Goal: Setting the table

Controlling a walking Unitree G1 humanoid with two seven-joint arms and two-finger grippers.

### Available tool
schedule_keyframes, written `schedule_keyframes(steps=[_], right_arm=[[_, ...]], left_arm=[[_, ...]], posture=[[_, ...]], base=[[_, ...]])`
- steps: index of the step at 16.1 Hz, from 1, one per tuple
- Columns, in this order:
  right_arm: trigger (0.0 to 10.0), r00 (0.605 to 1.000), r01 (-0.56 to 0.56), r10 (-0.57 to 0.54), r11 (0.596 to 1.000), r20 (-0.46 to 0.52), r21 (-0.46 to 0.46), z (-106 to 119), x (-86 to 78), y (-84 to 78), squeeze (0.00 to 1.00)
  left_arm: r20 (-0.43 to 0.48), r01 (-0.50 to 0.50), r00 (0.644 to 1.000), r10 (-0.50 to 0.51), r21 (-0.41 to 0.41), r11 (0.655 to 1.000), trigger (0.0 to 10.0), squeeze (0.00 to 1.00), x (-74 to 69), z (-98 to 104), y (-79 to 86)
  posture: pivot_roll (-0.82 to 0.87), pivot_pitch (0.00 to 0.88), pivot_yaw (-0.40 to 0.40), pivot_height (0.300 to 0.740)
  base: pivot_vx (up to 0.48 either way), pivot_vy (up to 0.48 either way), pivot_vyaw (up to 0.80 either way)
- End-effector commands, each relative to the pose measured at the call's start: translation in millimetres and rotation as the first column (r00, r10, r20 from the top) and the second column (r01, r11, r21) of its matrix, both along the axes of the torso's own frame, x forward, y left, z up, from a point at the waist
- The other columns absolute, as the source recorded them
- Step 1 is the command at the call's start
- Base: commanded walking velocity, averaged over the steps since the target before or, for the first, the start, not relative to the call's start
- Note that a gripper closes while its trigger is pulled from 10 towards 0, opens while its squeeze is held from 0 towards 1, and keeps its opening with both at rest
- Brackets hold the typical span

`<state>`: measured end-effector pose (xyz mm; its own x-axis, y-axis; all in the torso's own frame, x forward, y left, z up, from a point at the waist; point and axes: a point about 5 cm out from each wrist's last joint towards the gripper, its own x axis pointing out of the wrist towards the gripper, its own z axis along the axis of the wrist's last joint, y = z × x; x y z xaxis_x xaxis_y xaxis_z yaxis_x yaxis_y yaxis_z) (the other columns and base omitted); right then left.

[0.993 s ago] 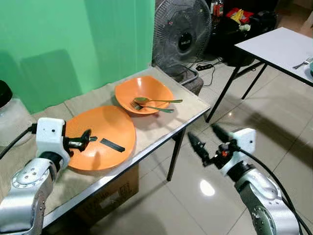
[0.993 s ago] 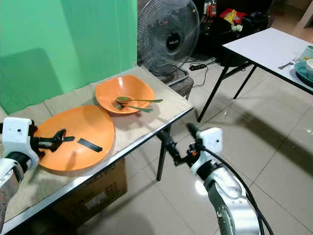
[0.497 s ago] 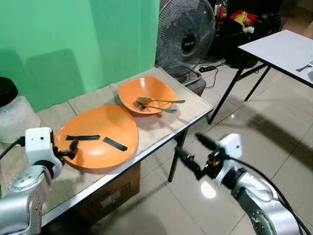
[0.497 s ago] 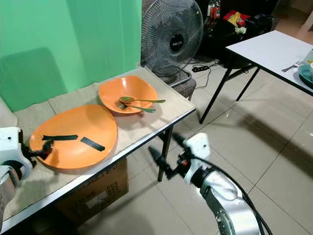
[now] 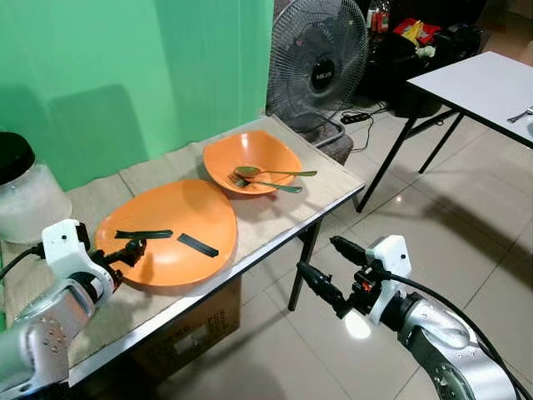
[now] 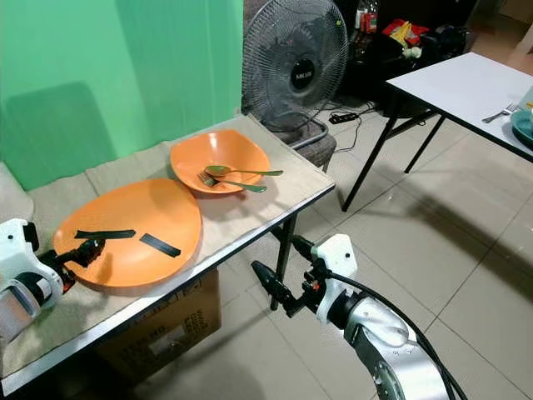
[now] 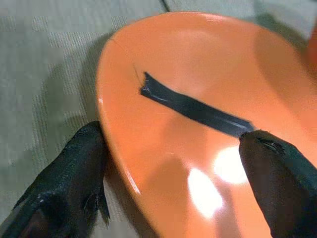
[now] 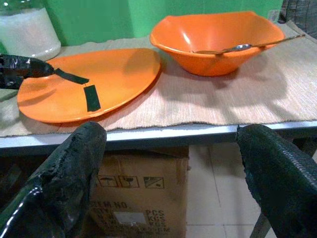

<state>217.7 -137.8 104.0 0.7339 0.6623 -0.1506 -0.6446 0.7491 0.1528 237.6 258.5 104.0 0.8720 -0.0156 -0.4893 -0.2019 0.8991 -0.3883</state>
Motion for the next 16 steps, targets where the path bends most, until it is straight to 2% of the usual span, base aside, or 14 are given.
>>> schedule_keyframes(steps=[1,2,3,4,5,9,13,16], right_arm=[[10.0,1.000,0.000,-0.001,1.000,0.018,0.008,7,-0.2,-2.3,0.00],[10.0,1.000,0.000,-0.001,1.000,0.017,0.006,6,-0.8,-1.7,0.00],[10.0,1.000,0.000,0.000,1.000,0.018,0.007,6,-1.0,-1.2,0.00],[10.0,1.000,-0.002,0.002,1.000,0.019,0.008,7,-1.9,0.1,0.00],[10.0,1.000,-0.003,0.003,1.000,0.018,0.008,7,-2.7,0.6,0.00],[10.0,1.000,-0.001,0.001,1.000,0.013,0.005,7,-2.9,1.0,0.00],[10.0,1.000,-0.018,0.018,1.000,0.002,0.007,6,-4.7,3.2,0.00],[10.0,0.996,-0.088,0.088,0.996,-0.030,0.010,3,-11.2,6.7,0.00]], left_arm=[[-0.069,0.063,0.995,-0.071,-0.109,0.992,10.0,0.00,-3.3,-16,-16.1],[-0.068,0.084,0.993,-0.096,-0.162,0.983,8.7,0.00,-3.5,-19,-23.5],[-0.067,0.085,0.993,-0.098,-0.175,0.981,7.9,0.00,-3.2,-19,-25.0],[-0.058,0.078,0.994,-0.092,-0.202,0.976,0.6,0.00,-1.8,-18,-26.4],[-0.050,0.069,0.995,-0.083,-0.228,0.971,0.0,0.00,-0.9,-18,-26.8],[-0.016,0.044,0.999,-0.050,-0.286,0.957,0.0,0.00,-2.7,-15,-23.0],[-0.009,0.066,0.997,-0.072,-0.309,0.949,0.0,0.00,-6.8,-16,-24.2],[-0.006,0.062,0.998,-0.067,-0.326,0.943,0.0,0.00,-8.5,-18,-24.5]], posture=[[-0.05,0.000,-0.051,0.740],[-0.06,0.000,-0.050,0.740],[-0.06,0.000,-0.050,0.740],[-0.07,0.000,-0.050,0.740],[-0.07,0.000,-0.051,0.740],[-0.07,0.000,-0.055,0.740],[-0.07,0.000,-0.053,0.740],[-0.07,0.000,-0.051,0.740]], base=[[0.000,0.000,0.00],[0.000,0.000,0.00],[0.000,0.000,0.00],[0.000,0.000,0.00],[0.000,0.000,0.00],[0.000,0.000,0.00],[0.000,0.000,0.00],[0.000,0.000,0.00]])
